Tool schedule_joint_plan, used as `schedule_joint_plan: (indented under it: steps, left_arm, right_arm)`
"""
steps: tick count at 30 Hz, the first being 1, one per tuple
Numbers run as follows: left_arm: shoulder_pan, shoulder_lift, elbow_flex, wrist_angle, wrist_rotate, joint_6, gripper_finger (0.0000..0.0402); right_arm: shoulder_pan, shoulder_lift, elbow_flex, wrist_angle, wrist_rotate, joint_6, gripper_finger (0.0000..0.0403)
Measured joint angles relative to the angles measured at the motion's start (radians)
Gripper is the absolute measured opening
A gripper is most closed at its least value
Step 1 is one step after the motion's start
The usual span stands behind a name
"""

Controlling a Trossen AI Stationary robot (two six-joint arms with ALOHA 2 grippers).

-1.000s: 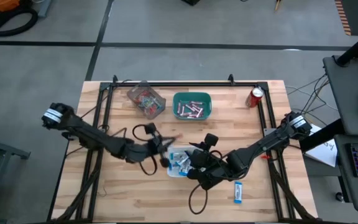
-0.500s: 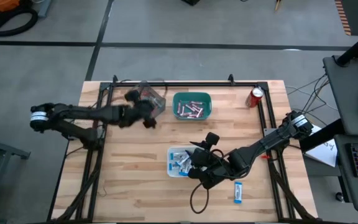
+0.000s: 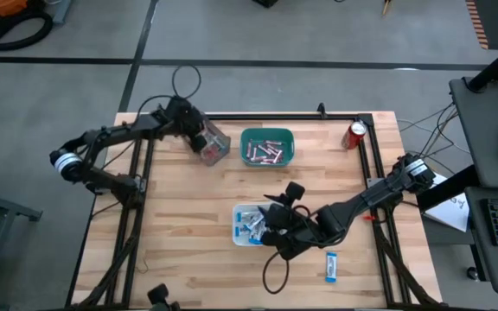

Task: Sort candy
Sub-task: Put the orange gummy into the black bin, then put the white chocolate bar into the white bin

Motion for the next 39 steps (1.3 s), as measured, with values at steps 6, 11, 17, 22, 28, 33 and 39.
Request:
schedule_joint_plan:
  steps: [6, 11, 17, 22, 28, 33, 39]
  left_arm:
    - [0.024, 0.019, 0.012, 0.005, 0.003, 0.020, 0.0022]
    - [0.024, 0.018, 0.012, 0.004, 0.005, 0.021, 0.0056]
    - [0.018, -0.001, 0.012, -0.010, 0.012, -0.036, 0.0088]
    - [-0.033, -0.050, -0.005, -0.043, 0.088, -0.114, 0.0095]
    - [-0.198, -0.173, -0.100, 0.003, 0.086, -0.178, 0.0087]
    - [-0.355, -0.322, -0.157, 0.018, -0.125, -0.215, 0.0081]
    - [-0.536, -0.477, -0.184, 0.025, -0.200, -0.292, 0.0080]
  right_arm:
    - [-0.008, 0.000, 0.000, -0.002, -0.009, 0.010, 0.0170]
    - [-0.014, -0.004, 0.000, -0.004, -0.074, 0.011, 0.0173]
    - [-0.018, -0.005, 0.000, -0.006, -0.113, 0.012, 0.0173]
    - [-0.021, -0.017, 0.000, -0.043, -0.257, 0.076, 0.0173]
    - [-0.024, -0.022, 0.001, -0.166, -0.555, 0.271, 0.0169]
    - [-0.024, -0.022, 0.001, -0.274, -0.783, 0.423, 0.0160]
    - [-0.014, -0.022, 0.001, -0.472, -0.969, 0.579, 0.0155]
